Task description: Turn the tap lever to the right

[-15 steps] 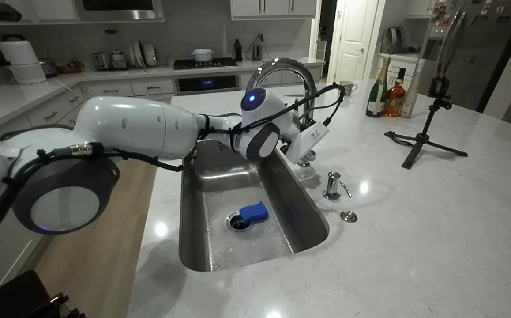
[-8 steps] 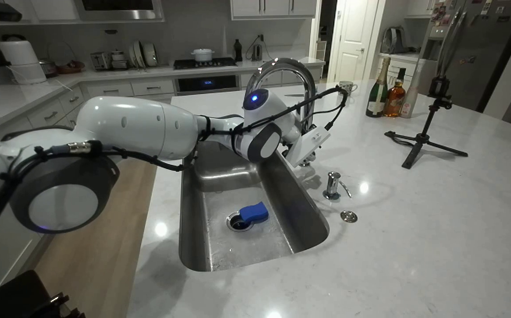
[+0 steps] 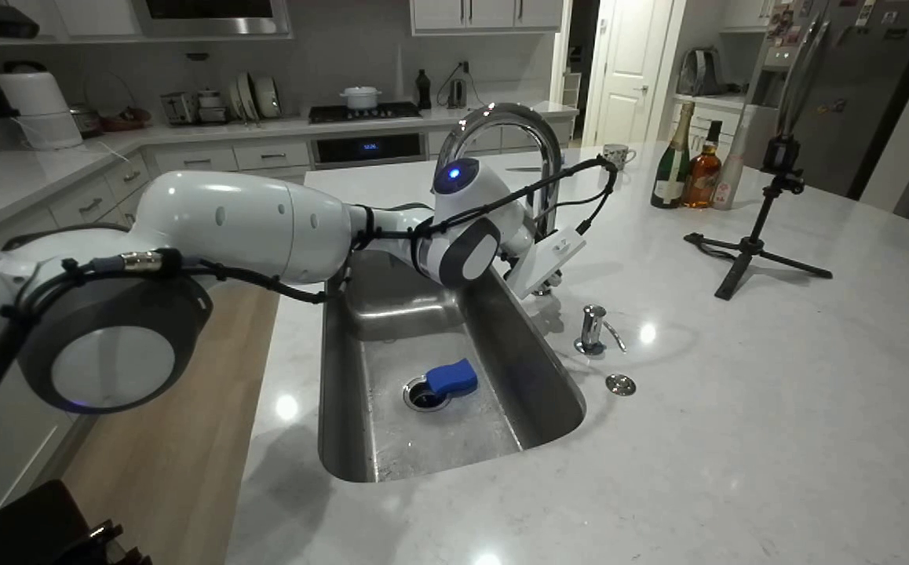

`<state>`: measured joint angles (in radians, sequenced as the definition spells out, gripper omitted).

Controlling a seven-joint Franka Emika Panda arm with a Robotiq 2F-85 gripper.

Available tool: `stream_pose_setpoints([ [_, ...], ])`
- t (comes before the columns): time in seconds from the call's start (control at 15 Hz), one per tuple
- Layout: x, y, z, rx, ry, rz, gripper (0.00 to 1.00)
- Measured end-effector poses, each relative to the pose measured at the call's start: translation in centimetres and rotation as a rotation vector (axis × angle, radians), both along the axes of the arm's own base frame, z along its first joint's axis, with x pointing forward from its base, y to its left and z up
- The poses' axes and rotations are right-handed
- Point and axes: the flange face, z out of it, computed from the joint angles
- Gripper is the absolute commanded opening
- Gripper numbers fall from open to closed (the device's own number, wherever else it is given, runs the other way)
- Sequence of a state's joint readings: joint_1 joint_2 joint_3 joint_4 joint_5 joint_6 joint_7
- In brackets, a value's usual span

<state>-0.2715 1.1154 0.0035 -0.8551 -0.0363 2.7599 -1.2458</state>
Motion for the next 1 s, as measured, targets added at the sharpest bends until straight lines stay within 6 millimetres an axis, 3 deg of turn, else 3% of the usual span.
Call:
stream_pose_setpoints([
  [0.07,0.0,0.0,0.0,0.0,0.0,0.0,0.07],
  [0.13,0.0,0.0,0.0,0.0,0.0,0.0,0.53],
  [0.27,0.0,0.0,0.0,-0.001,0.0,0.0,0.6],
  [0.6,0.2,0.4,0.3,-0.003,-0.007,-0.003,0.98],
  [1.0,0.5,1.2,1.3,0.007,-0.032,-0.006,1.0],
])
